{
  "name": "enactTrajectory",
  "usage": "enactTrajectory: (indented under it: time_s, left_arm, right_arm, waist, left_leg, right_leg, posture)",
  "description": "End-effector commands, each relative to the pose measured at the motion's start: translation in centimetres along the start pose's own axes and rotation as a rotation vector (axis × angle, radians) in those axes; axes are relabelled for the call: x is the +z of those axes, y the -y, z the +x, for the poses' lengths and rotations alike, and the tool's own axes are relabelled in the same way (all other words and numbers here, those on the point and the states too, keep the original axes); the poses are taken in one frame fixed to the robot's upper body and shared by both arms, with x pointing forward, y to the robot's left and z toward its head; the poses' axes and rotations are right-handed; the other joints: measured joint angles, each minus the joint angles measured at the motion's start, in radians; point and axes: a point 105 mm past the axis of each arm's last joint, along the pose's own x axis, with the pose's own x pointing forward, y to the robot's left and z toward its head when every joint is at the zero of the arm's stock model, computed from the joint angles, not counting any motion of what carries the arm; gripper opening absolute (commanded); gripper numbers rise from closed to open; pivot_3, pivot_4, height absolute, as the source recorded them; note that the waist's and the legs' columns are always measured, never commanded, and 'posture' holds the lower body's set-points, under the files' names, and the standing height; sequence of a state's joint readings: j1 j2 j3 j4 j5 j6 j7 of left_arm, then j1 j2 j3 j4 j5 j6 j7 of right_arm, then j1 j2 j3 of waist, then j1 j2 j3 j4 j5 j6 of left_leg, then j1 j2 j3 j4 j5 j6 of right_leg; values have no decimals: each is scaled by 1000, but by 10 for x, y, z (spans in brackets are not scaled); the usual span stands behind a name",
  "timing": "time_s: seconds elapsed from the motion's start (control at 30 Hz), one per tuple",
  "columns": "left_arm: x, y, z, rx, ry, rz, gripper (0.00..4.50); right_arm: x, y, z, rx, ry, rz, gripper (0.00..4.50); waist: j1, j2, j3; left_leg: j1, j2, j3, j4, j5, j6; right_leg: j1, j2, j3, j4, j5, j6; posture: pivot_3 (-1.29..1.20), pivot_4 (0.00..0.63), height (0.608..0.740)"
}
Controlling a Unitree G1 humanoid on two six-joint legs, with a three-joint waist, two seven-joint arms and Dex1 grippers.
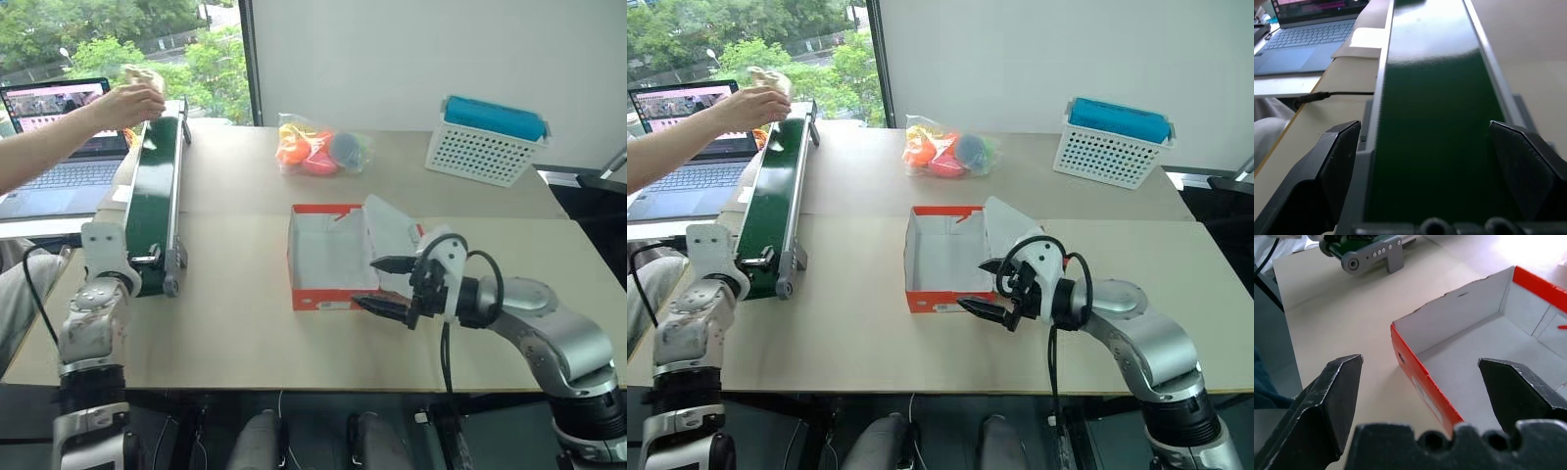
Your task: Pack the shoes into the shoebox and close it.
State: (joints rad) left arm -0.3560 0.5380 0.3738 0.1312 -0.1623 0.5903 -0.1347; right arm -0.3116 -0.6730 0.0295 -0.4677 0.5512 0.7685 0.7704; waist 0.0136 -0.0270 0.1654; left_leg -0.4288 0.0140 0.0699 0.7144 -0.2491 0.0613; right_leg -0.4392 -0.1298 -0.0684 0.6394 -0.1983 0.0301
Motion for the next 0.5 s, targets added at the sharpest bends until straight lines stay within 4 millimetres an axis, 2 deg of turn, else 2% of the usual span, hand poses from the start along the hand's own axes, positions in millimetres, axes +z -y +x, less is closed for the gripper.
enactTrajectory:
  time_s: [0.03, 0.2, 0.37, 0.5]
  left_arm:
    - [14, -2, 0, -38, 3, -14, 4500]
    - [1, 13, 2, -101, -102, -82, 4500]
    - [3, 14, 6, -85, -124, -70, 4500]
    - [-2, 21, 10, -101, -148, -75, 4500]
  right_arm:
    - [16, 9, 10, -55, 59, -56, 4451]
    - [15, 13, 27, -103, 42, -111, 4451]
    - [11, 6, 28, -83, 37, -109, 4451]
    - [-2, 10, 29, -121, -4, -103, 4451]
  waist:
    - [-1, 0, 0]
    - [0, 0, 0]
    - [3, 0, 0]
    - [4, 0, 0]
  left_leg:
    - [0, 0, 0, 0, 0, 0]
    - [0, 0, 0, 0, 1, -1]
    - [0, 0, 0, 0, 1, -1]
    - [1, 0, 0, 0, 1, -2]
  right_leg:
    - [-1, 0, 0, 0, 0, 0]
    - [-1, 0, 0, 2, 0, -1]
    - [0, 0, 0, 2, 0, -1]
    - [0, 0, 0, 3, 0, -1]
  posture:
    - [0, 150, 699]
    - [0, 150, 699]
    - [0, 150, 699]
    - [0, 150, 699]
